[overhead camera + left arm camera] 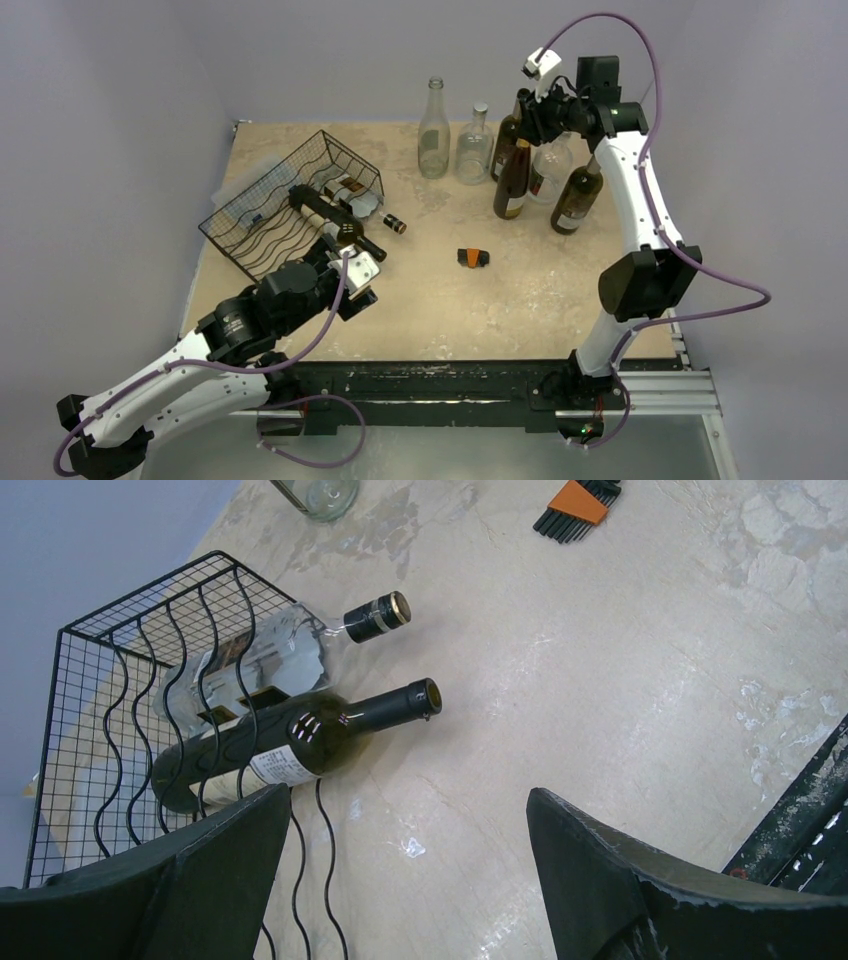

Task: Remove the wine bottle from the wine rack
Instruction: Place the wine bottle at the center of the board.

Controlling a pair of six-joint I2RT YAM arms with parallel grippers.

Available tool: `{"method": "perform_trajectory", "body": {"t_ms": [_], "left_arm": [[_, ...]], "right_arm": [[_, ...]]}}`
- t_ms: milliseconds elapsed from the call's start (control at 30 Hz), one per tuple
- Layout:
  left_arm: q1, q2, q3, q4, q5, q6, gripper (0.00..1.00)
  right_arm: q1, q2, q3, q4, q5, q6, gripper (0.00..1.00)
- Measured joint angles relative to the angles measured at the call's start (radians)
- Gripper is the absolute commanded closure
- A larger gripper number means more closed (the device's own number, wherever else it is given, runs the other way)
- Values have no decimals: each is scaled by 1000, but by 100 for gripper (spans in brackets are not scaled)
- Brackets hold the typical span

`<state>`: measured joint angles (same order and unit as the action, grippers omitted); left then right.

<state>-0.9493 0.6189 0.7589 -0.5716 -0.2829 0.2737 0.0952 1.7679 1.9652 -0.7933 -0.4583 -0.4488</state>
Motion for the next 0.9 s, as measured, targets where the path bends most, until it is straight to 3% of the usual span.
{"method": "perform_trajectory", "body": {"t_ms": [300,633,900], "left_arm": [[0,0,0,0,-2,0,12],[0,0,0,0,-2,0,12],[0,-4,0,0,-2,0,11]], "right_arm": [[0,11,6,19,0,6,60],[-2,-4,60,161,-3,-2,19],[-5,-45,60,181,-14,10,9]]}}
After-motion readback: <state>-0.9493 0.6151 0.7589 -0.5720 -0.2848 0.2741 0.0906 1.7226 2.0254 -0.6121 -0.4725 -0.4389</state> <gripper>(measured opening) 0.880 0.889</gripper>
